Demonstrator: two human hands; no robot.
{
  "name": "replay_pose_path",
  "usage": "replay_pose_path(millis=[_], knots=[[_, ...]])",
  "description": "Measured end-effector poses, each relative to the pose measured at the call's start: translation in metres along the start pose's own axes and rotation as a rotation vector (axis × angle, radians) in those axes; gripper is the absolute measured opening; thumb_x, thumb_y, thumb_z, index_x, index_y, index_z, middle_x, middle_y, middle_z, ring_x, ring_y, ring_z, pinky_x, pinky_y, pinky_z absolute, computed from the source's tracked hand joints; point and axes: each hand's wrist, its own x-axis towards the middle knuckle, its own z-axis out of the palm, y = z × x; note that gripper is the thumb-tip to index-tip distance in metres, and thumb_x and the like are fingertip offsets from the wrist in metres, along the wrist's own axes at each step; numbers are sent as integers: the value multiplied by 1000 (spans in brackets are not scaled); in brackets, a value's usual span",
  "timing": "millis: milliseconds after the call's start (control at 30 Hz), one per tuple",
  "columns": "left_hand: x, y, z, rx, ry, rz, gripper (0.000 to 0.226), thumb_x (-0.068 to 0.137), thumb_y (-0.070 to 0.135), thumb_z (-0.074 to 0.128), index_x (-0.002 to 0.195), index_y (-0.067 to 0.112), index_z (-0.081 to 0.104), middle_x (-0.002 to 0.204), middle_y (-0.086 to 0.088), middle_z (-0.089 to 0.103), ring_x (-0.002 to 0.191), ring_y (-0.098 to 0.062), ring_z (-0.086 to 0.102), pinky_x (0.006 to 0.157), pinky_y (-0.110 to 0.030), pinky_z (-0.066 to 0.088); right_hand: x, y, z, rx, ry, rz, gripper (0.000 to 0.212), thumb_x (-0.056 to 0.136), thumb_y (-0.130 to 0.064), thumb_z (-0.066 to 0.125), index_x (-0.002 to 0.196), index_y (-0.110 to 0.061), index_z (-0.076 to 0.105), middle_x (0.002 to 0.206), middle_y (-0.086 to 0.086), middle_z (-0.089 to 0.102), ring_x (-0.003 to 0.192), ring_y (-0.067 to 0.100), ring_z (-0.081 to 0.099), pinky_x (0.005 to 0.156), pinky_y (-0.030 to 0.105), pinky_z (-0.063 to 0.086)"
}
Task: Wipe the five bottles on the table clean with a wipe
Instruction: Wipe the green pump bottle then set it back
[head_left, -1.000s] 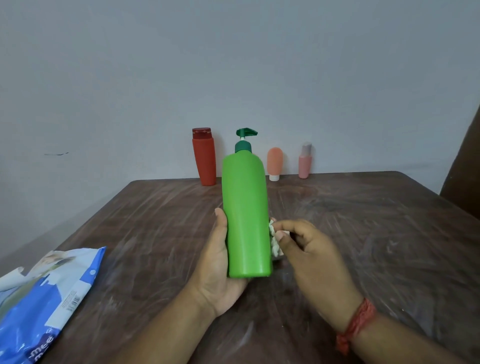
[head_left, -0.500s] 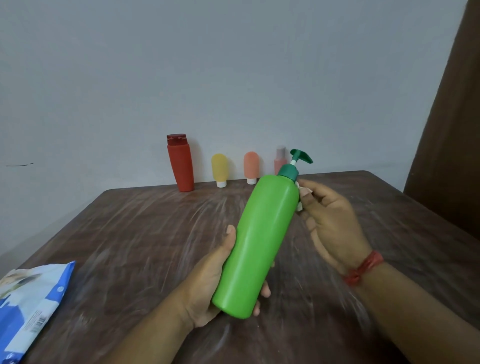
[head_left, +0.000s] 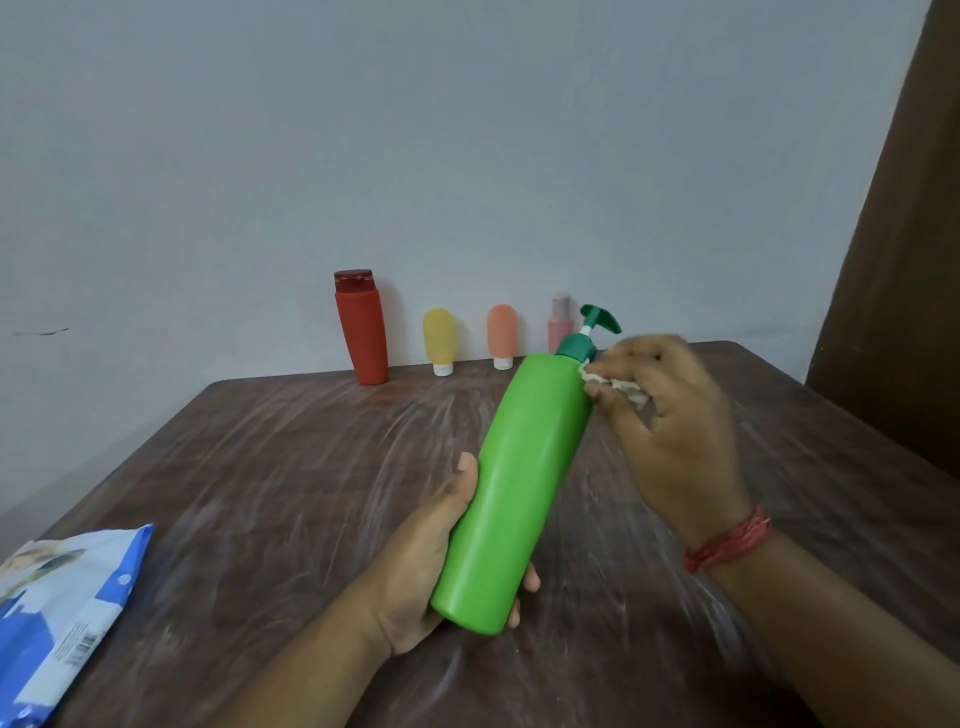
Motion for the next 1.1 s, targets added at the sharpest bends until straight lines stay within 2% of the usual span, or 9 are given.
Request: replay_pose_path(millis=[133,233,300,467,667,833,933,1000,1100], knots=[[-1,0,12,102,38,65,67,77,76,62,121,26,64,88,-23,71,62,-32,71,52,-37,56,6,-6,-5,-126,79,-121,25,91,5,62,115,1,69,116,8,44,108,13,48,99,12,38],[0,1,16,145,56,80,58,76,78,63,112,33,66,85,-23,71,60,-31,71,50,-35,56,5,-12,-6,-256,-155,-175,35,98,-22,50,120,-2,69,117,13,56,113,27,51,103,28,39],[0,1,16,177,75,81,62,74,81,65,114,34,65,85,-24,72,62,-32,72,52,-36,56,6,-16,-5,-286,-293,-193,40,99,-30,47,122,-5,68,118,9,61,113,28,53,103,29,37],[1,-2,16,189,127,70,63,75,81,65,119,37,64,93,-23,72,74,-41,72,57,-43,58,4,-19,0,-203,-350,-180,28,94,-1,59,119,-10,69,117,3,65,113,23,56,100,37,44],[4,-5,13,170,147,65,64,73,83,64,117,37,67,97,-21,72,77,-42,72,58,-44,58,0,-17,-2,-157,-340,-282,34,85,9,56,110,-8,72,113,4,70,113,23,61,105,30,42],[7,-3,7,-83,185,65,76,88,81,42,123,19,69,100,-18,70,77,-34,70,60,-43,57,-25,-36,21,-117,-527,-359,33,86,3,61,117,-3,70,123,12,67,118,26,61,112,32,38],[6,4,0,-404,263,111,79,93,76,34,107,10,76,88,-10,72,71,-22,71,53,-32,56,-40,-53,35,6,-630,-423,29,99,-12,54,123,0,66,127,13,64,125,26,56,112,36,39],[3,11,-8,-549,316,88,86,89,81,33,101,5,73,81,-7,68,61,-19,67,44,-24,50,-48,-61,40,76,-677,-493,32,100,-11,48,125,0,64,129,13,62,128,24,53,114,34,37],[2,17,-18,-604,345,80,101,85,86,29,94,-1,78,91,-11,70,72,-23,69,61,-31,58,-51,-60,42,111,-694,-560,37,94,4,48,128,-1,62,133,11,60,133,22,49,115,33,36]])
